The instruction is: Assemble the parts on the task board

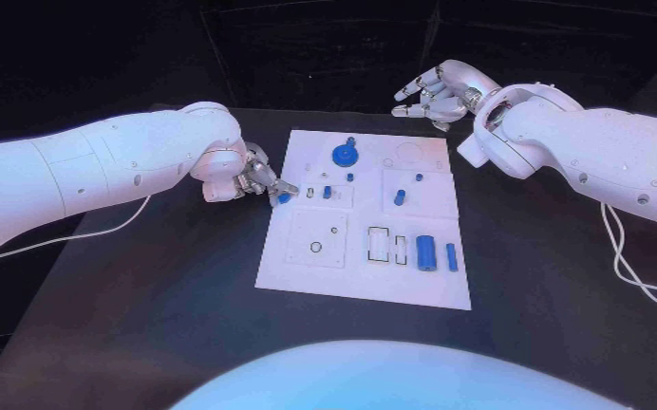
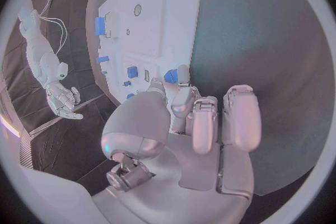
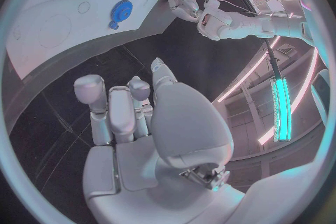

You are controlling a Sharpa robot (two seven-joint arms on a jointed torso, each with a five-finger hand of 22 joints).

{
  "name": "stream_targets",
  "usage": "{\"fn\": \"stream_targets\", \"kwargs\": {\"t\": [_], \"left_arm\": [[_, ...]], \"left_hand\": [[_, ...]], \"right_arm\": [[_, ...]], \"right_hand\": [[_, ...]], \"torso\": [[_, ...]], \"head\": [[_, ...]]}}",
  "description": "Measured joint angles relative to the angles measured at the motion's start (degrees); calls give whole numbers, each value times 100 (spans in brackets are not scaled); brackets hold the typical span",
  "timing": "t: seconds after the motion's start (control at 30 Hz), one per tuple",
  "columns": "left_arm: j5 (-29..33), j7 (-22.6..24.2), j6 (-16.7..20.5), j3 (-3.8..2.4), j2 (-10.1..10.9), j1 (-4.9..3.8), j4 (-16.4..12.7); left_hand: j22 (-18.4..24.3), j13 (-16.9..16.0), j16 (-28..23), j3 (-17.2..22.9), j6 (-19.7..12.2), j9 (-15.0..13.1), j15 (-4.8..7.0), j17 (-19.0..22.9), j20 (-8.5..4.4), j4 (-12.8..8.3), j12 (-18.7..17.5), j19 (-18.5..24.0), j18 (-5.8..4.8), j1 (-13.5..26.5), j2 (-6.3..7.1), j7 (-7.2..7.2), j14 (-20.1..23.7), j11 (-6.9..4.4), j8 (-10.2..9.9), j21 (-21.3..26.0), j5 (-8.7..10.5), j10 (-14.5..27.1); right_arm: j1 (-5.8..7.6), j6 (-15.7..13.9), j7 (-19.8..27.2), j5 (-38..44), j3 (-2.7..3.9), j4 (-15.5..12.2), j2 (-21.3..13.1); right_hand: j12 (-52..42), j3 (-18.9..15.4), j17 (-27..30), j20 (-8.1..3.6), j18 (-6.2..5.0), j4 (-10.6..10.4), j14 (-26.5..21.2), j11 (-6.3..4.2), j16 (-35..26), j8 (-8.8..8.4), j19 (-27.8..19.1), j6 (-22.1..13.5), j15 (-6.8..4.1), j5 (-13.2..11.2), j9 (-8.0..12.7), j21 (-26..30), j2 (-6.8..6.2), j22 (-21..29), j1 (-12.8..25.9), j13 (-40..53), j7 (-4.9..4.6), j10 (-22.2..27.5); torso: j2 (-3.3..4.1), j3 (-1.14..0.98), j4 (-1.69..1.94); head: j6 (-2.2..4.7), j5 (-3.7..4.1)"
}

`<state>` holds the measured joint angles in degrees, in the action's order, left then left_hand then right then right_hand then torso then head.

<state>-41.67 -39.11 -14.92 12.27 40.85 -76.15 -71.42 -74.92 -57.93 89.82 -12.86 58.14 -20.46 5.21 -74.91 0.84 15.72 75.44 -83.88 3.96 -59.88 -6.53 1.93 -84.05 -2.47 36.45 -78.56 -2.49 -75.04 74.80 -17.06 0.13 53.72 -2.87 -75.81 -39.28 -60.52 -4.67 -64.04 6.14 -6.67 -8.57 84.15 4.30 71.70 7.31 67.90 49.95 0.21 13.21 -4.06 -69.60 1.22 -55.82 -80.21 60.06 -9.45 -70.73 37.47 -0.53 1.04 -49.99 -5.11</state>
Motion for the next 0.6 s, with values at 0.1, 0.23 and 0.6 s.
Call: {"fn": "stream_targets", "kwargs": {"t": [0.1, 0.23, 0.6], "left_arm": [[-3, 0, 3, 1, -33, 12, 19], [-16, 0, 15, 1, -66, 21, 36], [-99, 0, 45, 1, -133, 40, 87]], "left_hand": [[0, 0, 0, 0, 0, 0, 0, 0, 0, 0, 0, 0, 0, 0, 0, 0, 0, 0, 0, 0, 0, 0], [0, -9, 0, 0, 0, -5, 0, 0, 0, 0, 0, 0, 0, 0, 0, 0, 0, 0, 0, 0, 0, 0], [0, -38, 0, 0, 21, -13, 0, 0, 0, 0, 0, 0, 1, -34, -34, -21, 0, 9, 25, -23, 0, -31]], "right_arm": [[0, 1, 0, 0, 0, -1, -2], [0, 1, 0, 0, 0, -5, -4], [-1, 1, 0, 0, 0, -15, -14]], "right_hand": [[0, 0, 0, 0, 0, 0, 0, 0, 0, 0, 0, 0, 0, 0, 0, 0, 0, 0, 0, 0, 0, 0], [0, 0, 0, 0, 0, 0, 0, 0, 0, 0, 0, 0, 0, 0, 0, 0, 0, 0, 0, 0, 0, 0], [0, 0, 0, 0, 0, 0, 0, 0, 0, 0, 0, 0, 0, 0, 0, 0, 0, 0, 0, 0, 0, 0]], "torso": [[0, 0, -2], [0, 0, -2], [0, 0, -3]], "head": [[-1, 0], [6, 3], [-1, 23]]}}
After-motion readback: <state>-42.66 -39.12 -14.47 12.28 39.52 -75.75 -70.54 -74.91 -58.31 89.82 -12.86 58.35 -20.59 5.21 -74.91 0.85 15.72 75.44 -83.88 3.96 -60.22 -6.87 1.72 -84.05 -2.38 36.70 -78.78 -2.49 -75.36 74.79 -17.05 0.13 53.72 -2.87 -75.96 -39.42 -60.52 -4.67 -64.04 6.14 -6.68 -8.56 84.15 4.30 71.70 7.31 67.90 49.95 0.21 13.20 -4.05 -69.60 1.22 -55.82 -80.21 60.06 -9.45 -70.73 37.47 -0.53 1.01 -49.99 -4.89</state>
